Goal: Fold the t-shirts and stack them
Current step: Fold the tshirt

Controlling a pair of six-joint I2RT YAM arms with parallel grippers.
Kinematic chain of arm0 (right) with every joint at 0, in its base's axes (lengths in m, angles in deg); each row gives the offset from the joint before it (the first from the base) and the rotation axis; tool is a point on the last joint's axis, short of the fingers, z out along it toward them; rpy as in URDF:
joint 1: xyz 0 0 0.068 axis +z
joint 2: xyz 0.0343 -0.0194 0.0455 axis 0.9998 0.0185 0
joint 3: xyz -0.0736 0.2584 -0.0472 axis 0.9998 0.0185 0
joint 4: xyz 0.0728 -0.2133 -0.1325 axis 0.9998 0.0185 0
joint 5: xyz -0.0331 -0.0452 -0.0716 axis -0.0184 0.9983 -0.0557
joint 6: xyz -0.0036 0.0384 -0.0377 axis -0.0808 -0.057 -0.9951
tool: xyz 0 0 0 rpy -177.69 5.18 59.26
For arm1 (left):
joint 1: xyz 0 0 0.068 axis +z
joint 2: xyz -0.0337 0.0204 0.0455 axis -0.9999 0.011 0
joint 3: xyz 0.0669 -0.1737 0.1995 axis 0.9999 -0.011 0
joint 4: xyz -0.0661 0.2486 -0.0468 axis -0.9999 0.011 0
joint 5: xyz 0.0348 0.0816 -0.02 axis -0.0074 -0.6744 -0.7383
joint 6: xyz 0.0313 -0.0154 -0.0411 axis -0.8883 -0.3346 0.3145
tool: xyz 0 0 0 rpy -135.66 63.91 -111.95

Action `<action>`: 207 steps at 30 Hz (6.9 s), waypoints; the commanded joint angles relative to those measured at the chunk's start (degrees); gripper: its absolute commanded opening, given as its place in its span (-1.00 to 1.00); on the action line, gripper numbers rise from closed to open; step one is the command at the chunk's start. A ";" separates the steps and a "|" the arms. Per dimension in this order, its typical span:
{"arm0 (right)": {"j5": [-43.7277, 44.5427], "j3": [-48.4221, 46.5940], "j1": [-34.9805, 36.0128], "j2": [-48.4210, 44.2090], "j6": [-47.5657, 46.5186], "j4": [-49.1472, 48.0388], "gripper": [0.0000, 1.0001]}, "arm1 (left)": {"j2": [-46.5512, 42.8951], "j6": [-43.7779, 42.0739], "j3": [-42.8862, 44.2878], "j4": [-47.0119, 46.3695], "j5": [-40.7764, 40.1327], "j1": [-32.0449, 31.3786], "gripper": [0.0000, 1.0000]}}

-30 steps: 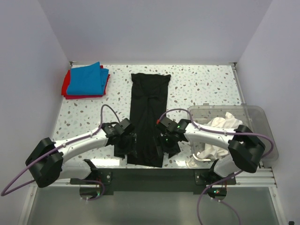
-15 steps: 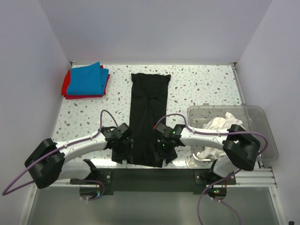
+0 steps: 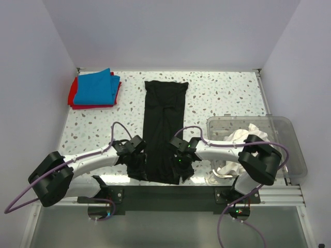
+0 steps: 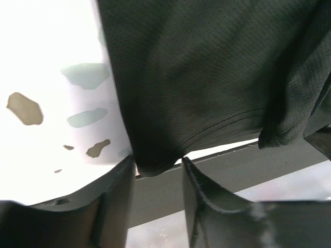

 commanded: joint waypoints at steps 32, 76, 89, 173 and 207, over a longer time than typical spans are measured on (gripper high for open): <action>10.18 -20.94 -12.02 -0.99 -8.86 22.95 -1.00 | 4.83 -10.87 20.04 4.15 -2.74 9.60 -1.00; 15.38 -75.45 -36.83 34.03 -25.23 25.58 0.53 | 35.95 -22.20 60.22 -7.10 -13.29 28.07 0.79; 1.39 -45.56 -34.02 18.80 -20.83 14.86 0.50 | 22.41 -23.70 29.81 -17.92 2.37 27.36 0.76; 9.13 -38.08 -26.90 4.30 -20.65 31.38 -1.00 | 4.22 -18.17 25.05 2.20 1.83 21.39 -1.00; 11.94 -62.24 -30.59 20.80 -22.94 32.34 -1.00 | 18.01 -17.20 42.54 -2.10 5.00 26.83 -1.00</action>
